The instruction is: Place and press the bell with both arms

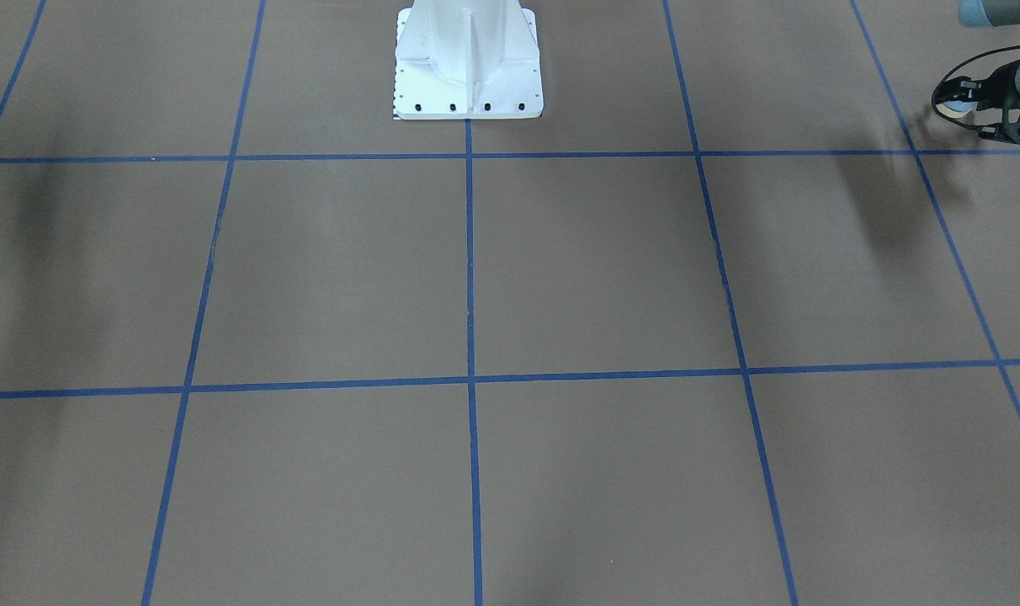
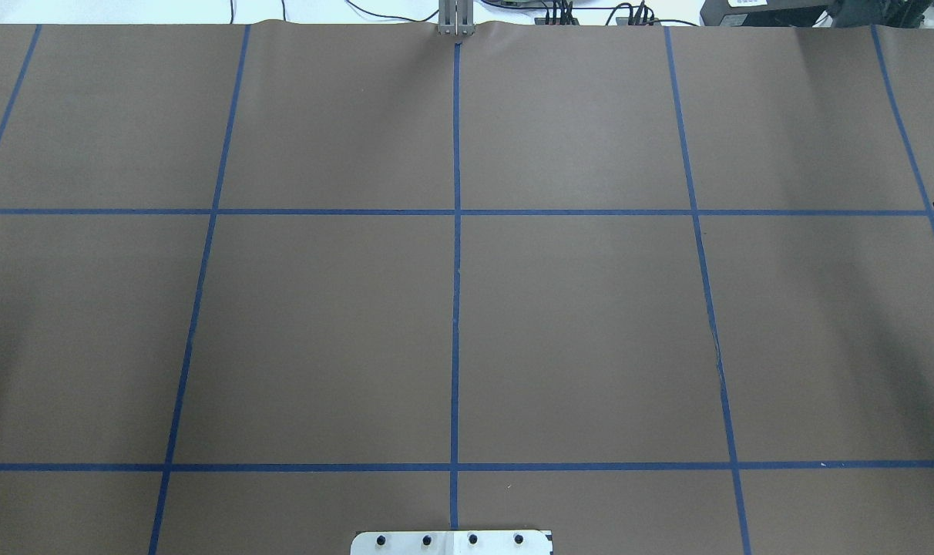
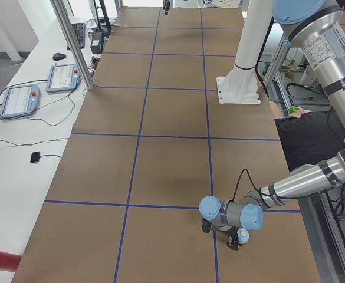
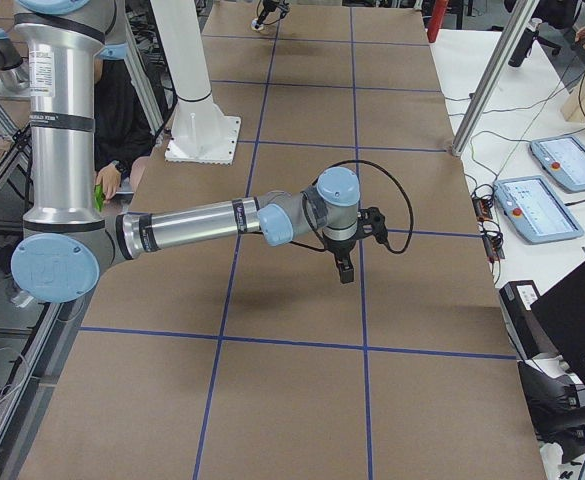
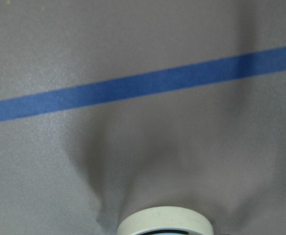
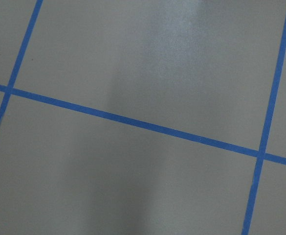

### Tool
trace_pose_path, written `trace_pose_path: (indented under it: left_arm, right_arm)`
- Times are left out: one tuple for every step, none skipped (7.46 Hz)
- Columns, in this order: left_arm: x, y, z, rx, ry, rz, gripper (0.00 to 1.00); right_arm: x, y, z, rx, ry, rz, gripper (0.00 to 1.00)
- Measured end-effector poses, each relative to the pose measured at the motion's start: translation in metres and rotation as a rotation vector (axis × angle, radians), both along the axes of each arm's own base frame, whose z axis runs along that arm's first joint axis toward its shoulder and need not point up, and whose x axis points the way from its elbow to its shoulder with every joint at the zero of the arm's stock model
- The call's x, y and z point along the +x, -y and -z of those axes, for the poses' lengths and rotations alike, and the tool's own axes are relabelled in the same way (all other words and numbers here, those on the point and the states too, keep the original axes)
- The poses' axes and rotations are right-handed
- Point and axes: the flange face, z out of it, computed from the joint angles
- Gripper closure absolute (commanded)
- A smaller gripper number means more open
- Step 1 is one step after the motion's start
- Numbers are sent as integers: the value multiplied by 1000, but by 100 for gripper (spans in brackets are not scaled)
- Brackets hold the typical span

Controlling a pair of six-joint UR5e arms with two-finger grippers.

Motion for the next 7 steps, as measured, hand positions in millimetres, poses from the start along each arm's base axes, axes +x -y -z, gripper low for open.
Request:
trace_pose_path:
  left_arm:
    - [1,0,0,-2,-1,-2,14]
    - [1,-1,0,-3,-1,-5,14]
    - [2,-1,0,-4,-2,-8,14]
    - [3,-1,0,-5,-2,-10,21]
    - [3,-1,0,-4,-2,-12,37]
    - [3,-1,0,-3,-3,-14,52]
    - [4,-1,0,-3,-3,-17,61]
  right_arm:
    - [0,-1,0,-1,0,0,0]
    - [1,-3,-1,-1,0,0,0]
    - [1,-4,-1,-2,0,0,0]
    - [1,-5,-1,-2,-1,0,0]
    - [1,-5,-1,-3,-1,0,0]
    - [2,-5,-1,-3,-1,-1,0]
    - [2,-6,-1,-3,-1,-1,0]
